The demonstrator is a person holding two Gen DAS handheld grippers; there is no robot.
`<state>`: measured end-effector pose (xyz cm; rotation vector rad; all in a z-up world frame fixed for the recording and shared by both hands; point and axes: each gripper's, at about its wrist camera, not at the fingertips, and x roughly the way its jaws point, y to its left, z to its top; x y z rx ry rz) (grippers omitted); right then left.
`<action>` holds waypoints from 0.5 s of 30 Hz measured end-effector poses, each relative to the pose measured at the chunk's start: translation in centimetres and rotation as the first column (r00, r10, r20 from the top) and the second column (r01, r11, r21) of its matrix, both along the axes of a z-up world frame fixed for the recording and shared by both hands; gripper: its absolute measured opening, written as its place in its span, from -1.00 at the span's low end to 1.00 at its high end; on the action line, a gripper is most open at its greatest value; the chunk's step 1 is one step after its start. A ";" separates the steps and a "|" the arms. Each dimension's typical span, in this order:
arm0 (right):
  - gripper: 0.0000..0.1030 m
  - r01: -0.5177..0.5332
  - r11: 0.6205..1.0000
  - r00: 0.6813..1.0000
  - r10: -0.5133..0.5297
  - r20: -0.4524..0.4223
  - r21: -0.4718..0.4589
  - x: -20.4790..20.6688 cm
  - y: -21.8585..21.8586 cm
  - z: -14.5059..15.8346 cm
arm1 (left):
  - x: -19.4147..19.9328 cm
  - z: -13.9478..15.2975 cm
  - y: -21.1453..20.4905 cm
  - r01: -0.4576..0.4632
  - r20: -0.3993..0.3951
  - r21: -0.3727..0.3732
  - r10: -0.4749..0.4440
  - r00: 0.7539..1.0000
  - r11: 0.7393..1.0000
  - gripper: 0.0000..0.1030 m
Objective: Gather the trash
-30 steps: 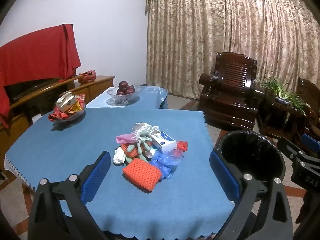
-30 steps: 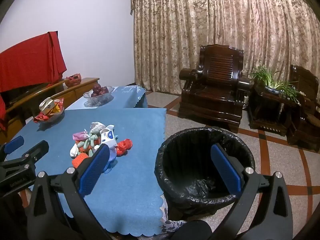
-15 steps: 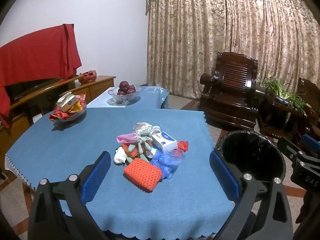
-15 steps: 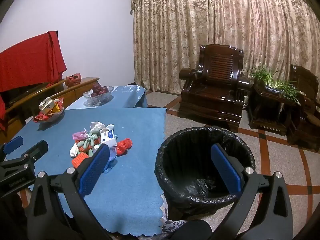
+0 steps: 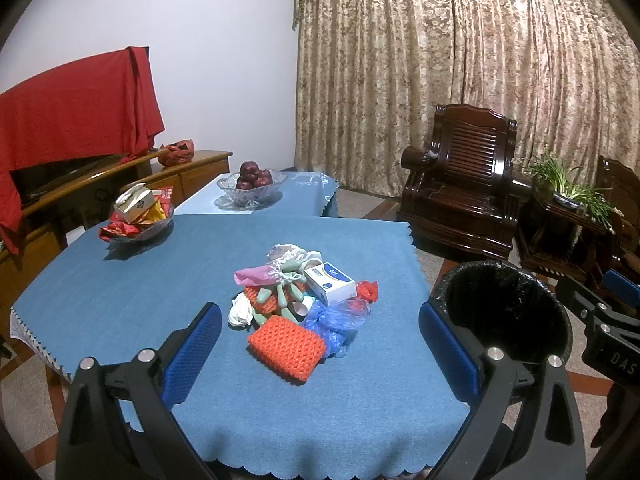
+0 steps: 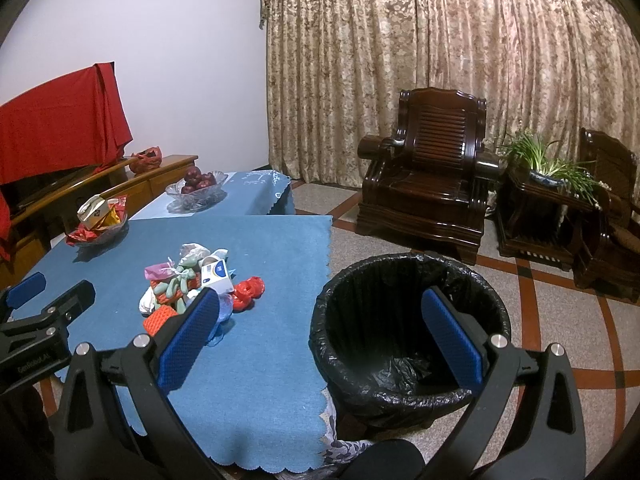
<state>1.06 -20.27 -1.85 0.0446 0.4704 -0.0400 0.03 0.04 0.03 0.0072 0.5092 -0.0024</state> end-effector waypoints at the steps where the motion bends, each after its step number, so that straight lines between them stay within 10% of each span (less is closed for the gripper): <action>1: 0.91 0.000 1.000 1.000 0.000 0.000 0.000 0.0 0.0 0.0 | 0.0 0.0 0.0 0.000 0.000 0.000 0.000 1.000 1.000 0.88; 15: 0.91 0.000 1.000 1.000 0.000 0.001 0.000 0.1 0.0 -0.1 | 0.0 0.0 0.0 -0.001 -0.001 0.001 0.001 1.000 1.000 0.88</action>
